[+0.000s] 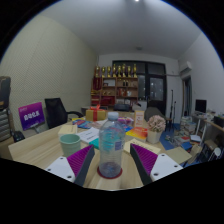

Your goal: Pour water

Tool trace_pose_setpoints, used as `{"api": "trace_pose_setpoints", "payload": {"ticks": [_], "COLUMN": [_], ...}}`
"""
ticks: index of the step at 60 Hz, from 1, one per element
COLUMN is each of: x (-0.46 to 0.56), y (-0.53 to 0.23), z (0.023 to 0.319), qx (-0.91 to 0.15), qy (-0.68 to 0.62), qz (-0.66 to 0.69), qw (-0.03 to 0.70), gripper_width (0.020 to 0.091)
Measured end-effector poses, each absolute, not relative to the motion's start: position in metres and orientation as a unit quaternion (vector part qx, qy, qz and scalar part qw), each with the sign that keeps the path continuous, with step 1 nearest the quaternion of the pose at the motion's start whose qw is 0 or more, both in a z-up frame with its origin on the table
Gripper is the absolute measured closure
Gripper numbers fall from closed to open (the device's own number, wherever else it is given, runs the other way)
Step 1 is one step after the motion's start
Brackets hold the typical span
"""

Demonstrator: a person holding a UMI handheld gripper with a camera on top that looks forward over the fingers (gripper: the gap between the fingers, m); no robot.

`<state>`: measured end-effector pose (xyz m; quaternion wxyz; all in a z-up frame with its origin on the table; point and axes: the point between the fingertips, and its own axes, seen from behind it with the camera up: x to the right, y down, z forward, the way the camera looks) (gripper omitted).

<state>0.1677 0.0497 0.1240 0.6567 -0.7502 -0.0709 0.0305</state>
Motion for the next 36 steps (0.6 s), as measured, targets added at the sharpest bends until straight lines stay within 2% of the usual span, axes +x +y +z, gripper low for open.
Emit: {"api": "trace_pose_setpoints", "payload": {"ticks": [17,36], "x": [0.160,0.154], "y": [-0.130,-0.278], "z": [0.179,0.203], "qx": [-0.722,-0.720], "qy": [-0.105,-0.104], "qz": [0.051,0.085], "qw": [0.682,0.681], "gripper_width": [0.0266,0.0268]}}
